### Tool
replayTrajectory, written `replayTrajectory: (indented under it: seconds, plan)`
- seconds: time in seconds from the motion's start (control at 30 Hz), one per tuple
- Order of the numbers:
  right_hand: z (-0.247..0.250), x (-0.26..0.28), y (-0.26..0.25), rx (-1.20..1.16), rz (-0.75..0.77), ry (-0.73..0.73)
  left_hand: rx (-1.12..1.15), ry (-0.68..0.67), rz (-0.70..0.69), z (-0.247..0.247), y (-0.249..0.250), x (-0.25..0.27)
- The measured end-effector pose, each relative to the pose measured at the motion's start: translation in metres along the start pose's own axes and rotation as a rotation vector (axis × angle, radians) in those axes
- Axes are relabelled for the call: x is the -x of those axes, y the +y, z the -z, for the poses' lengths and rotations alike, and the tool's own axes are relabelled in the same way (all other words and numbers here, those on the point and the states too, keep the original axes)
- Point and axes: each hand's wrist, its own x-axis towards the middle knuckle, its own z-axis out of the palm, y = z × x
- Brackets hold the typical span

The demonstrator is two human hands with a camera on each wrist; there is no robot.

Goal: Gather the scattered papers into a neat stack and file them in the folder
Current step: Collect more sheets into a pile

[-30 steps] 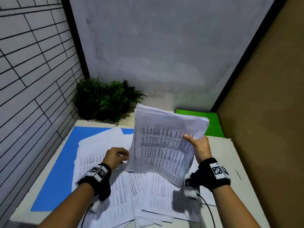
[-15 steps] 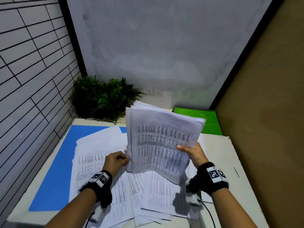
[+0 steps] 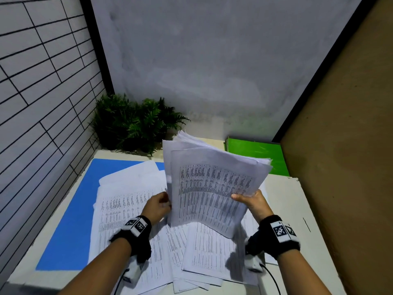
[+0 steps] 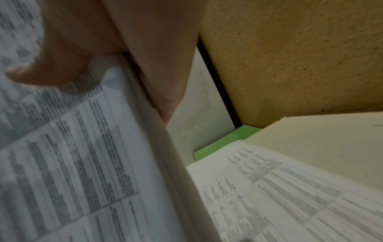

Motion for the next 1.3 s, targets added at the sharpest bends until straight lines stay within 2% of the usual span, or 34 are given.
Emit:
replayTrajectory:
  seconds: [0.07, 0.13, 0.3, 0.37, 0.5, 0.53, 0.63, 0.73, 0.9, 1.03, 1.2, 1.3]
  plan:
    - [0.002, 0.000, 0.002, 0.011, -0.002, 0.006, 0.097, -0.131, -0.030, 0.002, 0.006, 0.001]
    - [0.004, 0.001, 0.003, 0.005, 0.001, 0.010, 0.255, -0.176, -0.100, 0.003, 0.019, 0.001]
    - [0.005, 0.001, 0.005, 0.003, 0.001, 0.037, 0.472, -0.135, -0.254, 0.002, 0.053, -0.006]
    - [0.006, 0.000, 0.006, -0.001, -0.009, 0.046, 0.446, -0.102, -0.287, -0.003, 0.068, -0.005]
    - [0.003, -0.002, 0.002, -0.018, 0.025, 0.071, 0.343, 0.039, -0.227, -0.010, 0.085, -0.004]
    - [0.002, -0.003, -0.003, -0.016, 0.051, 0.082, 0.347, 0.050, -0.247, -0.008, 0.088, -0.004]
    - [0.006, -0.005, -0.023, -0.033, 0.135, 0.051, 0.405, 0.010, -0.361, 0.004, 0.102, -0.002]
    - [0.008, -0.003, -0.030, -0.023, 0.167, 0.004, 0.475, -0.034, -0.414, 0.011, 0.106, 0.001]
    - [0.002, 0.000, -0.012, -0.026, 0.080, -0.031, 0.393, -0.087, -0.282, -0.001, 0.088, 0.004]
    - [-0.005, -0.001, 0.012, 0.038, -0.036, -0.024, 0.255, -0.148, -0.080, -0.012, 0.067, -0.002]
    - [-0.022, -0.014, 0.027, 0.084, -0.069, 0.194, 0.137, 0.035, 0.024, -0.017, 0.034, -0.007]
    - [-0.003, -0.016, 0.035, 0.088, -0.137, 0.189, 0.069, 0.147, 0.011, -0.004, 0.026, 0.001]
